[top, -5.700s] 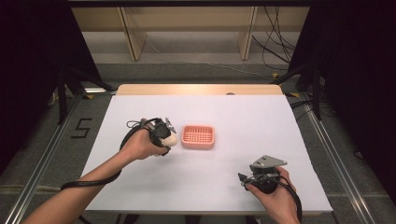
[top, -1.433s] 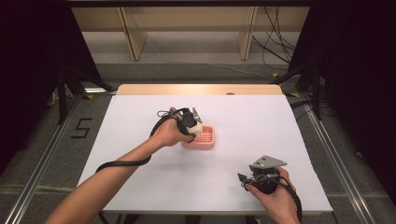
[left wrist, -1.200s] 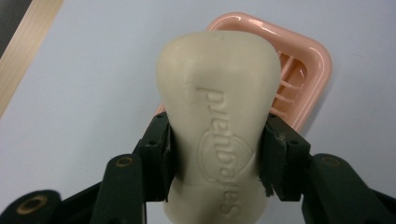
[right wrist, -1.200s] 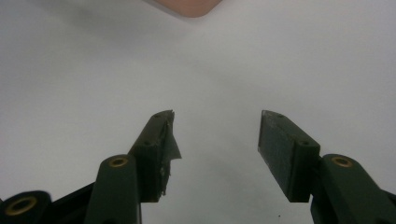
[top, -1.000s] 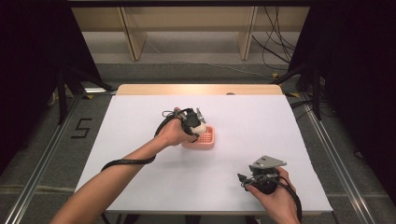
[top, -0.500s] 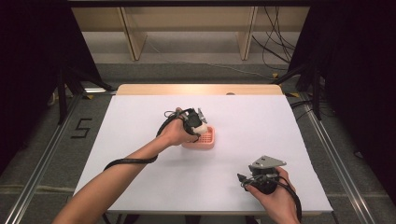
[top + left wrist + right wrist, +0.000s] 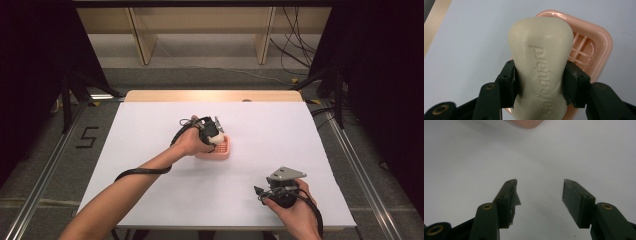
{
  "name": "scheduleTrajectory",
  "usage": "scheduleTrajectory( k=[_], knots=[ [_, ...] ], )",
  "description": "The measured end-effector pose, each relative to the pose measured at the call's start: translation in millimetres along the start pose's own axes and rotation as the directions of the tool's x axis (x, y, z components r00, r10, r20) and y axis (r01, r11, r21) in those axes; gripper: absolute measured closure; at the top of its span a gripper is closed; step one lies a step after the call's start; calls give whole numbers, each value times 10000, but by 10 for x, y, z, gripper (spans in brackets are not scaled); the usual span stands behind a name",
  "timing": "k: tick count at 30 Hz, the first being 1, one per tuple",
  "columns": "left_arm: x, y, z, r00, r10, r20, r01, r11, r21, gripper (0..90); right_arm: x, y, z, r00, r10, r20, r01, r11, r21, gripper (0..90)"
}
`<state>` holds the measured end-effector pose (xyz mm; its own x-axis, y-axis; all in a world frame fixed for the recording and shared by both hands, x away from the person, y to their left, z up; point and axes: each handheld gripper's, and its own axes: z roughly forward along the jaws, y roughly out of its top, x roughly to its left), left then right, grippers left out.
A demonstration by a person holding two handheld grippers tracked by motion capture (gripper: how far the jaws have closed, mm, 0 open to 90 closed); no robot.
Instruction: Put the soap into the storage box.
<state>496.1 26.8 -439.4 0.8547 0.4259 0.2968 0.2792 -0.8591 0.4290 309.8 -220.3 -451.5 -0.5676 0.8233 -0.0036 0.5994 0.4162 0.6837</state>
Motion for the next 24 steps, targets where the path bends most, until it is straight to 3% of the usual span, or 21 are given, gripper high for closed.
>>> scheduleTrajectory(
  k=[4,5,6,11,13,18,24],
  knots=[
    [0,-4,35,9999,-90,47,90,9999,85,492,3,2,0,10000,94,-34,-94,10000,-6,461],
    [-15,-9,49,9995,-297,97,297,9995,51,492,0,1,2,10000,4,-14,-4,10000,-49,461],
    [-2,-5,55,9999,-143,47,143,9999,34,491,0,3,0,10000,29,-33,-29,10000,-68,461],
    [-2,-7,38,9994,-320,156,320,9995,-11,478,3,1,1,10000,82,-26,-82,10000,-5,460],
    [5,-2,-20,9982,-539,250,547,9981,-298,463,-2,-1,6,10000,-27,-18,27,10000,36,460],
    [6,-33,-200,9982,-544,263,561,9962,-660,457,9,4,2,9998,181,-46,-180,9998,117,460],
    [-19,-210,-437,9944,-1010,304,1037,9887,-1078,427,-25,-5,18,9999,-126,-39,126,9999,-118,459]
  ],
)
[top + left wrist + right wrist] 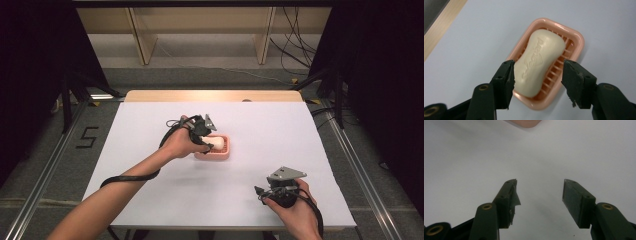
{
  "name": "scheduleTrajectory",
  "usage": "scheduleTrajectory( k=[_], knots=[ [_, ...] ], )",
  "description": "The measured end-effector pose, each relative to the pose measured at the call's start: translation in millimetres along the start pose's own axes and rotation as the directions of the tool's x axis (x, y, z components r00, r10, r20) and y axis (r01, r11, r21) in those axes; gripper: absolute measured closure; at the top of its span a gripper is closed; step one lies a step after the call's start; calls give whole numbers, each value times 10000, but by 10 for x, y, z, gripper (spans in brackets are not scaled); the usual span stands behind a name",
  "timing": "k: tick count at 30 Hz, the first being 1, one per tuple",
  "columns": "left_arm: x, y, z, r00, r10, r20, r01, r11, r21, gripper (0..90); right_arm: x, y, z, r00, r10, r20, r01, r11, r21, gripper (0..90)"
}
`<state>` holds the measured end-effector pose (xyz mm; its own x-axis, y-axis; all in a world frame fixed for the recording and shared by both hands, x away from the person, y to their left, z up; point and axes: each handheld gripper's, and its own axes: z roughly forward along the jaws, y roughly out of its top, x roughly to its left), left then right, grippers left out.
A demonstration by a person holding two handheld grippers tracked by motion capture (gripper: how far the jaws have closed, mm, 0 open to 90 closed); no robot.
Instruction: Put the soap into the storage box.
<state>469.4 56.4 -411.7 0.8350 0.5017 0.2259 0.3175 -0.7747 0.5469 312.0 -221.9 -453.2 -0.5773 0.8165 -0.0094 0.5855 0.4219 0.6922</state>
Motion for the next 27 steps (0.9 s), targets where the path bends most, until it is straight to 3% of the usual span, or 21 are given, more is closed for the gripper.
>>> scheduleTrajectory(
  k=[10,11,12,17,19,20,21,24,25,26,27],
  knots=[
    [-59,-489,-381,9935,-1130,152,1136,9923,-501,398,15,-1,-9,9998,198,90,-199,9997,116,458],
    [-70,-544,-419,9929,-1172,187,1180,9918,-489,397,25,6,-17,9993,383,43,-384,9990,210,458],
    [-85,-603,-445,9920,-1255,134,1261,9902,-595,397,17,-1,-6,9998,208,80,-209,9997,130,457],
    [-140,-904,-572,9863,-1631,227,1637,9861,-290,392,18,5,-7,9998,133,141,-134,9999,89,457],
    [-175,-1038,-605,9849,-1730,66,1731,9839,-437,392,13,3,-6,9998,69,174,-71,9999,73,457],
    [-191,-1101,-640,9813,-1910,239,1916,9811,-270,391,13,1,-8,9998,96,168,-98,9999,142,456],
    [-198,-1168,-659,9830,-1828,180,1834,9823,-371,391,19,-1,-5,9997,193,167,-195,9997,122,456],
    [-248,-1374,-705,9755,-2197,120,2200,9749,-342,390,26,6,-7,9995,284,122,-286,9995,167,455],
    [-277,-1444,-697,9730,-2305,-91,2295,9713,-632,389,25,7,-4,9997,231,125,-232,9996,159,454],
    [-308,-1529,-701,9647,-2632,4,2628,9630,-596,388,37,7,-8,9992,395,97,-397,9989,262,453],
    [-318,-1591,-717,9661,-2583,-34,2575,9640,-667,387,24,-1,1,9998,110,143,-114,9997,235,453]
  ],
)
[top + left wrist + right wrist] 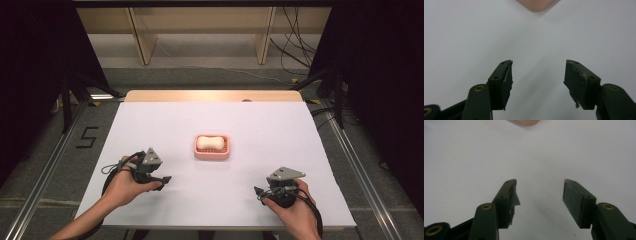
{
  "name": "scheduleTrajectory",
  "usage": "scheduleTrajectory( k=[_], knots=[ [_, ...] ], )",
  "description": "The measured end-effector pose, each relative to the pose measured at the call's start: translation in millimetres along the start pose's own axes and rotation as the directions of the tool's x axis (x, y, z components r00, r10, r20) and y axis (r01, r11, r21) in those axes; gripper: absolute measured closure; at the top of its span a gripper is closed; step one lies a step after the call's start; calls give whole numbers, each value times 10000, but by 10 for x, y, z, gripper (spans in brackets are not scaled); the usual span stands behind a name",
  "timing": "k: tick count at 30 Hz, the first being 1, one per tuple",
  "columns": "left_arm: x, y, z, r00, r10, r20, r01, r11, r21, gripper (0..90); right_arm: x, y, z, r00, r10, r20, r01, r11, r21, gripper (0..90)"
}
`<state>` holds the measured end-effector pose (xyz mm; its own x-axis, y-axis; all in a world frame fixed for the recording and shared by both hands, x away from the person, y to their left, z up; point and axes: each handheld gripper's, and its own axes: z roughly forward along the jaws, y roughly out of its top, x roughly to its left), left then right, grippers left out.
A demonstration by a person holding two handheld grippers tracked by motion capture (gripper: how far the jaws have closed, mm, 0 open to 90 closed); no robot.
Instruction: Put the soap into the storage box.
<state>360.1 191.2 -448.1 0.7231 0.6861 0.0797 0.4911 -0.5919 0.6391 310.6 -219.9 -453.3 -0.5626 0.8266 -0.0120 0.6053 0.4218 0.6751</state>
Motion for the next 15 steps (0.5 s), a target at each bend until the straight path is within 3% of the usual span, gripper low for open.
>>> scheduleTrajectory(
  k=[1,2,5,7,10,12,13,14,15],
  knots=[
    [-9,-63,-14,9992,-394,114,394,9992,-36,386,5,1,-2,10000,37,-16,-37,10000,15,452],
    [-8,-104,-30,9989,-474,11,474,9988,-85,386,18,7,-10,9997,250,-66,-249,9997,65,452],
    [18,-256,-91,9983,-573,-66,571,9981,-249,387,-1,0,2,10000,21,2,-21,10000,6,451],
    [10,-323,-121,9939,-1104,51,1105,9936,-227,386,-2,1,4,10000,19,25,-19,10000,4,449],
    [43,-417,-189,9942,-1072,-102,1069,9939,-282,386,9,3,-2,10000,35,5,-35,10000,19,449],
    [24,-496,-207,9916,-1285,-135,1282,9915,-237,386,11,7,-1,10000,-8,8,8,10000,49,448],
    [4,-542,-226,9902,-1394,-117,1391,9901,-189,386,26,13,-5,9997,252,-51,-252,9997,57,448],
    [-19,-566,-232,9865,-1637,-76,1635,9863,-212,386,15,9,5,10000,45,-44,-45,10000,22,446],
    [-31,-586,-263,9870,-1603,-89,1601,9869,-183,386,14,10,7,10000,35,-54,-35,10000,25,445]
  ],
)
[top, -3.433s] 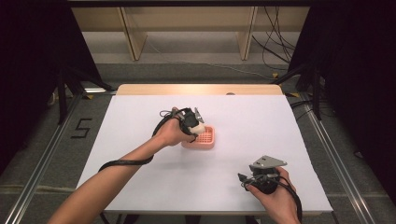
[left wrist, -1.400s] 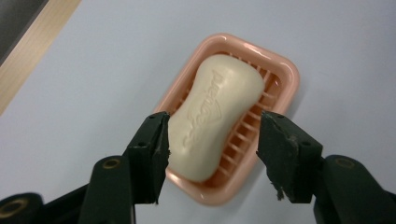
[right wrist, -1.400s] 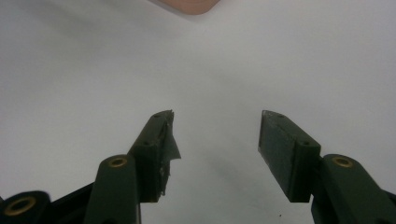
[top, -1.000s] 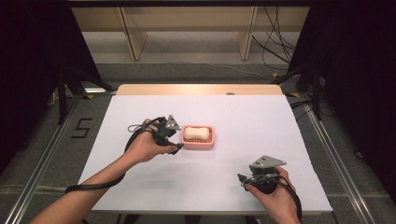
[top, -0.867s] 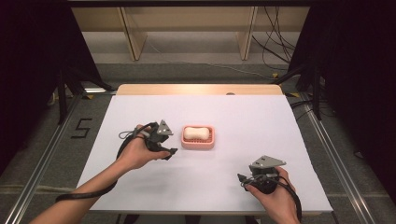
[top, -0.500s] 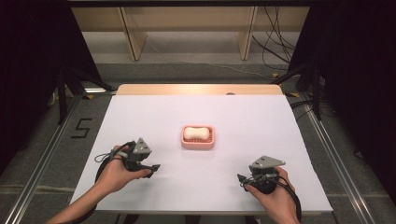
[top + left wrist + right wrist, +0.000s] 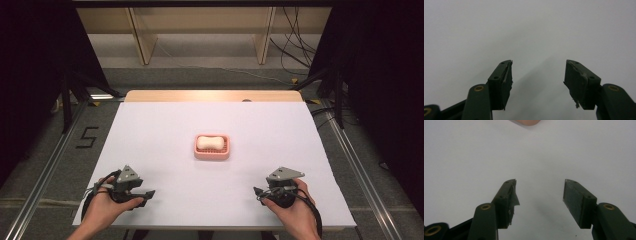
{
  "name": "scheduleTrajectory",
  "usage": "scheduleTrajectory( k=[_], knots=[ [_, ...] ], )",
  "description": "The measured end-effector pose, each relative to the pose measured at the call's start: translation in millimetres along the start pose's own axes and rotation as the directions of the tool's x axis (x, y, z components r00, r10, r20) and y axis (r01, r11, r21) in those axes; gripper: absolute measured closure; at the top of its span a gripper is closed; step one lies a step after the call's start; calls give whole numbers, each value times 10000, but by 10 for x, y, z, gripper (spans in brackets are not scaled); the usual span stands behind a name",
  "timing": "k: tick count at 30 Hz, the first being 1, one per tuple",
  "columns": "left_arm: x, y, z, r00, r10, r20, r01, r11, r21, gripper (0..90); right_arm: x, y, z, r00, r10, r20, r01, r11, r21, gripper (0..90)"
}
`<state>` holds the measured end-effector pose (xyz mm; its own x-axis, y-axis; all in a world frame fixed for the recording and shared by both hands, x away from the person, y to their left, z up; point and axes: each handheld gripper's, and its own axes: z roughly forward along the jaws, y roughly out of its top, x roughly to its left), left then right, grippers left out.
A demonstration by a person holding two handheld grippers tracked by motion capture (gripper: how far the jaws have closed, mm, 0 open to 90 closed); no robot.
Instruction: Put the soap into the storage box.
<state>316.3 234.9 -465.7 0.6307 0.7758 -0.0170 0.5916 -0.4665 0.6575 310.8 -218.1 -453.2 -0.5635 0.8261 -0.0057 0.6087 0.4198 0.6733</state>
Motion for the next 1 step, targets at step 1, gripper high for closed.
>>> scheduleTrajectory(
  k=[1],
  knots=[
    [-4,-14,-29,10000,42,-8,-42,10000,-17,386,-4,-3,7,10000,-95,7,95,10000,-22,441]
  ],
)
